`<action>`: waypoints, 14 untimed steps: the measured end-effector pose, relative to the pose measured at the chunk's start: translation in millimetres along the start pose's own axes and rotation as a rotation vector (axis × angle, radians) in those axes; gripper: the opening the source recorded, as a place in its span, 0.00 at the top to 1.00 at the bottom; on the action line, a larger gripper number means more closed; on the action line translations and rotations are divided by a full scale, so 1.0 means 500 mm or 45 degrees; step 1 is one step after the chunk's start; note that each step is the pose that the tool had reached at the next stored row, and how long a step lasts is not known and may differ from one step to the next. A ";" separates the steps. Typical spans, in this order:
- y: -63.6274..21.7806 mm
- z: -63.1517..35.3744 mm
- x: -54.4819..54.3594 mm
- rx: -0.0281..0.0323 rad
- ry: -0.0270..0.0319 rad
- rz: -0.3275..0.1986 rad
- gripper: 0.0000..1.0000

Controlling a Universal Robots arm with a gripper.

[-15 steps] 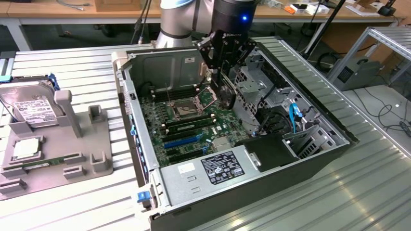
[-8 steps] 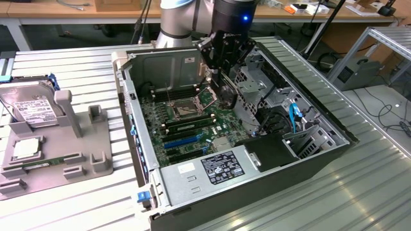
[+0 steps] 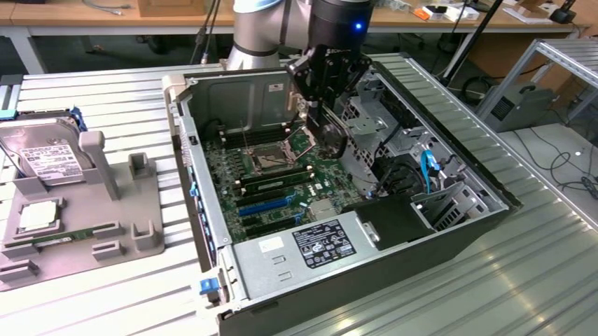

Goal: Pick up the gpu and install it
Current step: 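Insert the gpu into the slot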

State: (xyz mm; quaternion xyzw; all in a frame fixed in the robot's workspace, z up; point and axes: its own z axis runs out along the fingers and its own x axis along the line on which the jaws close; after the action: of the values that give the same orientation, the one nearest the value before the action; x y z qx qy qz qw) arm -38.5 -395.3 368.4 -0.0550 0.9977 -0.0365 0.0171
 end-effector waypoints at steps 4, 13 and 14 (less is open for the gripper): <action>0.000 0.000 0.000 -0.0013 -0.0033 -0.043 0.73; 0.000 0.000 0.000 -0.0038 -0.0094 -0.125 0.73; 0.000 0.000 0.000 -0.0040 -0.0099 -0.131 0.73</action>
State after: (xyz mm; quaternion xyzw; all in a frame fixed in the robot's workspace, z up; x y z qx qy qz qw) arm -38.5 -395.3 368.4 -0.1065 0.9935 -0.0356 0.0190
